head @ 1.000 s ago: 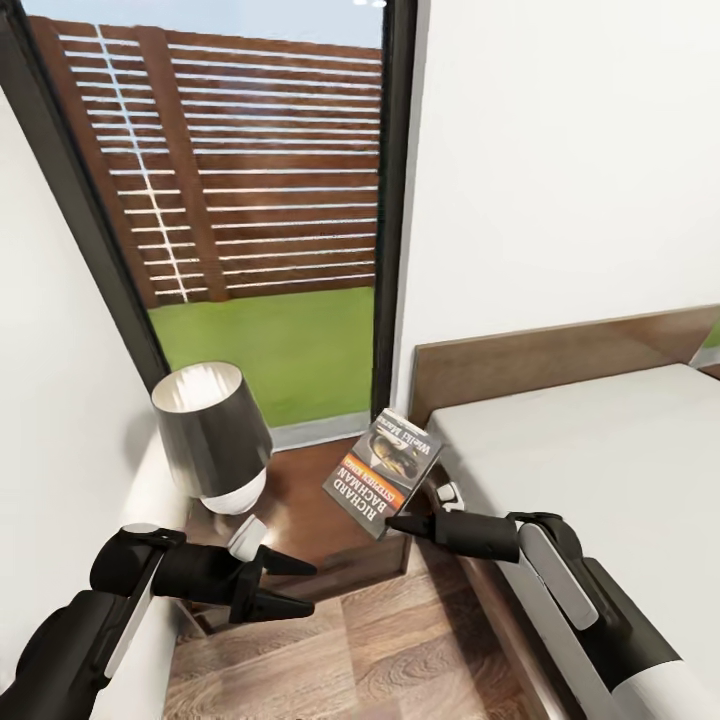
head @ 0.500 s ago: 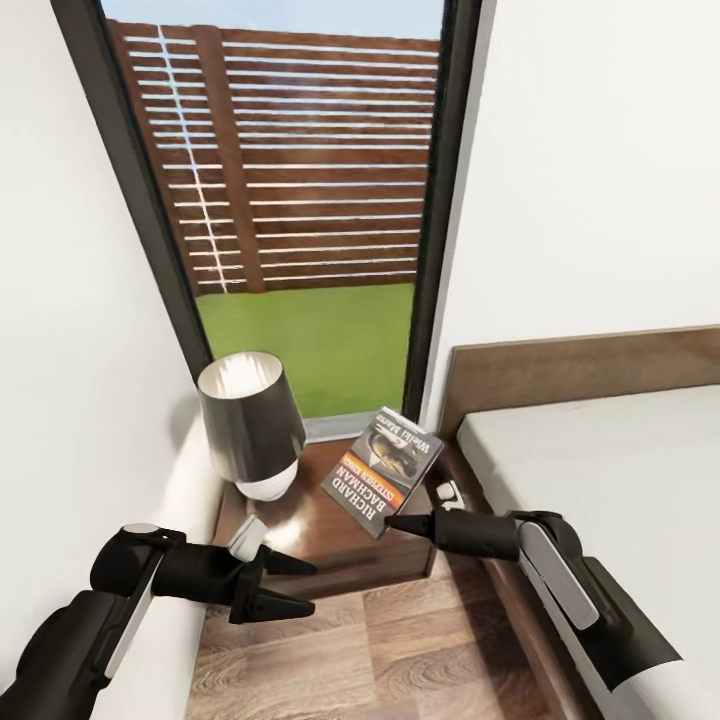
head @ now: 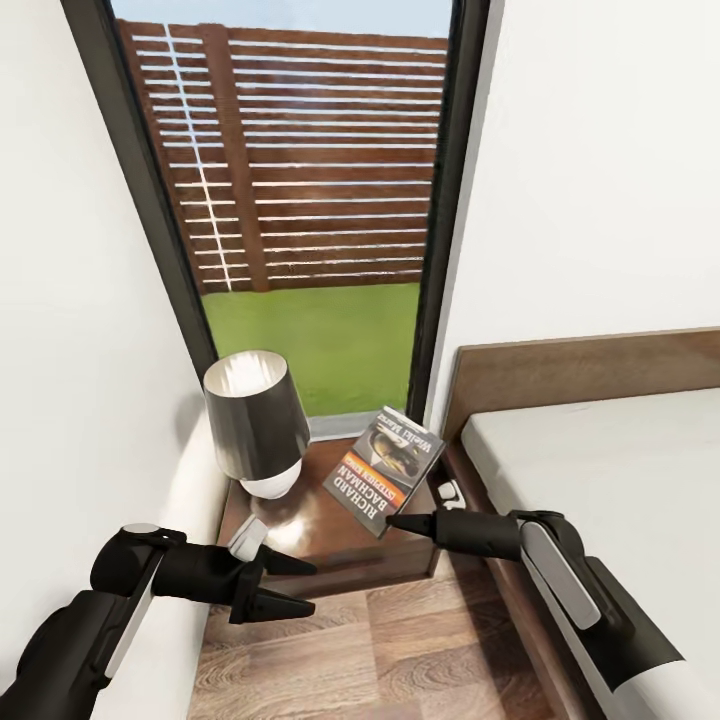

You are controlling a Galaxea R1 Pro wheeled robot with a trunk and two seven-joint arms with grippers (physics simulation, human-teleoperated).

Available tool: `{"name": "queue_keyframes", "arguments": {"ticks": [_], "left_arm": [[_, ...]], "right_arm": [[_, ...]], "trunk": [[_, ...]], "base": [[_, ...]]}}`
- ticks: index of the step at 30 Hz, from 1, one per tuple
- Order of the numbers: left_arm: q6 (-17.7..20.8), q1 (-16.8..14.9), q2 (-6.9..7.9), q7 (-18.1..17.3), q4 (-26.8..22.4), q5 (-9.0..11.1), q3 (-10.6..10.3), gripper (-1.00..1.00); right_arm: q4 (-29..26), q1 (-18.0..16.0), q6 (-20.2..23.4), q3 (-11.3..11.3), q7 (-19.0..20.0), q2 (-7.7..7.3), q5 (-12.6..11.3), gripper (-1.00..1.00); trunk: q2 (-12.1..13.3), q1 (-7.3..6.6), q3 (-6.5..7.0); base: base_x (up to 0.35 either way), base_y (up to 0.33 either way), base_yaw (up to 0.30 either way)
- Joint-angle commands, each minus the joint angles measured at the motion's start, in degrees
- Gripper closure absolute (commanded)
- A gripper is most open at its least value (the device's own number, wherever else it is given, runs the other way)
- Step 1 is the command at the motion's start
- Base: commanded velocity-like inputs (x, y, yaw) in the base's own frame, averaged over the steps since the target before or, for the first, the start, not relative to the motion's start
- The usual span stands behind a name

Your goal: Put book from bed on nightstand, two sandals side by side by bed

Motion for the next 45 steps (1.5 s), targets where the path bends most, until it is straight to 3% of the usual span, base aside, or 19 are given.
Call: {"name": "queue_keyframes", "arguments": {"ticks": [1, 12, 27, 45], "left_arm": [[0.6, 0.0, 0.04, -0.2, 0.0, -0.1, -0.1, -1.0], [0.6, 0.0, 0.04, -0.2, 0.0, -0.1, -0.1, -1.0], [0.6, 0.0, 0.04, -0.2, 0.0, -0.1, -0.1, -1.0], [0.5, 0.0, -0.81, -0.2, 0.1, -0.4, -0.3, -1.0]], "right_arm": [[0.1, -0.1, 0.3, -0.1, 0.1, -0.04, -0.1, 1.0], [0.3, 0.0, 0.3, -2.9, -0.2, 0.2, 0.1, 1.0], [0.2, 0.0, 0.3, -3.3, 0.2, 0.24, -0.1, 1.0], [0.1, 0.0, 0.3, -3.4, 0.2, 0.08, -0.1, 1.0]], "trunk": [[0.0, 0.0, -0.08], [0.0, 0.0, -0.79], [0.0, 0.0, -1.32], [0.0, 0.0, -1.34]], "base": [[0.0, 0.0, 0.02], [0.0, 0.0, 0.09], [0.017, -0.002, 0.069], [0.222, -0.029, 0.002]]}}
